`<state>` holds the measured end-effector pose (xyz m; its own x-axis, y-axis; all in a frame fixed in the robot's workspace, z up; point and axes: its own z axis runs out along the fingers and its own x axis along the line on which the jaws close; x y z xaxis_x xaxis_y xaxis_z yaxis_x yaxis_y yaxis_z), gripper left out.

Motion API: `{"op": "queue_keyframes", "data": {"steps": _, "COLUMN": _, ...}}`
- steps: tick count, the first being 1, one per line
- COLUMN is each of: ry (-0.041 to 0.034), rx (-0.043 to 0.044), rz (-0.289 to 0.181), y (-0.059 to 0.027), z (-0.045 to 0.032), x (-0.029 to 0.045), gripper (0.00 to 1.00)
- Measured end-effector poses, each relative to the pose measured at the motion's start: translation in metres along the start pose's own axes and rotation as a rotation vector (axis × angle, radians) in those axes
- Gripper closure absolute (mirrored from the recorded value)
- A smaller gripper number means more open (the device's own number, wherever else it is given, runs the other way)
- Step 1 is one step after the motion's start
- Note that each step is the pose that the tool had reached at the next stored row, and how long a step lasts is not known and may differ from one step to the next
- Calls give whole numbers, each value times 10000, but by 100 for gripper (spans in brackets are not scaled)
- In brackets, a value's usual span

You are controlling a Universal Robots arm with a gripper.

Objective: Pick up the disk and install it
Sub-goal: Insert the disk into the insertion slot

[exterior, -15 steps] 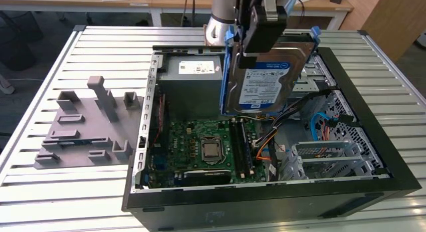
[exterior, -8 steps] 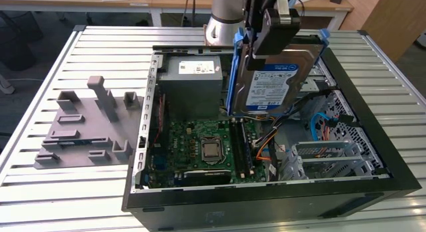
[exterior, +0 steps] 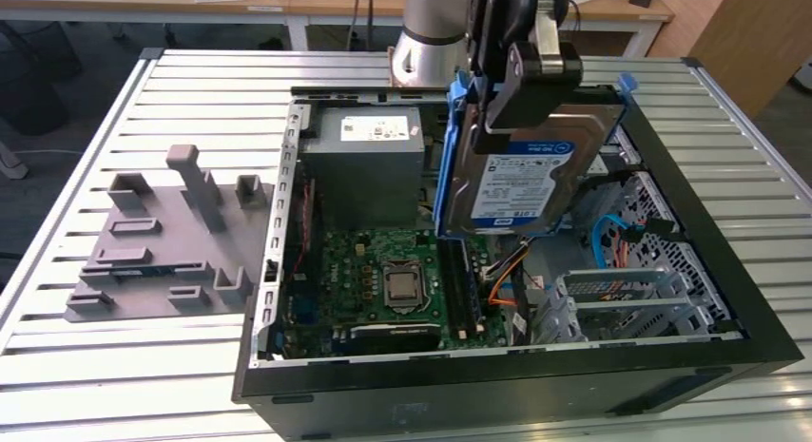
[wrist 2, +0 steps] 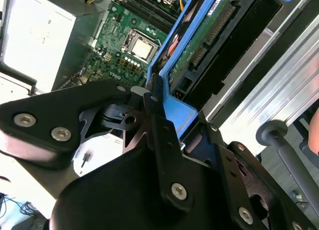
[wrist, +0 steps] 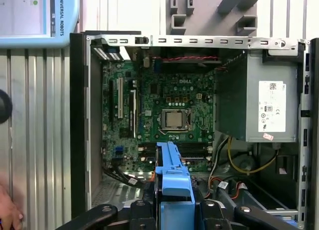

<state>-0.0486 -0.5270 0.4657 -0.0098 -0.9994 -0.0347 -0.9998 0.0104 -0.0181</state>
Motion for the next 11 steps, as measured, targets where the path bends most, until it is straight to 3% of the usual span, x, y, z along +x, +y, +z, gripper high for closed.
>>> {"op": "queue_keyframes", "data": {"steps": 7, "ry": 0, "rx": -9, "rz": 18, "y": -15, "z": 9, "x": 150, "gripper": 64}}
{"op": "queue_keyframes", "data": {"steps": 11, "ry": 1, "rx": -16, "rz": 19, "y": -72, "z": 16, "x": 186, "gripper": 64}}
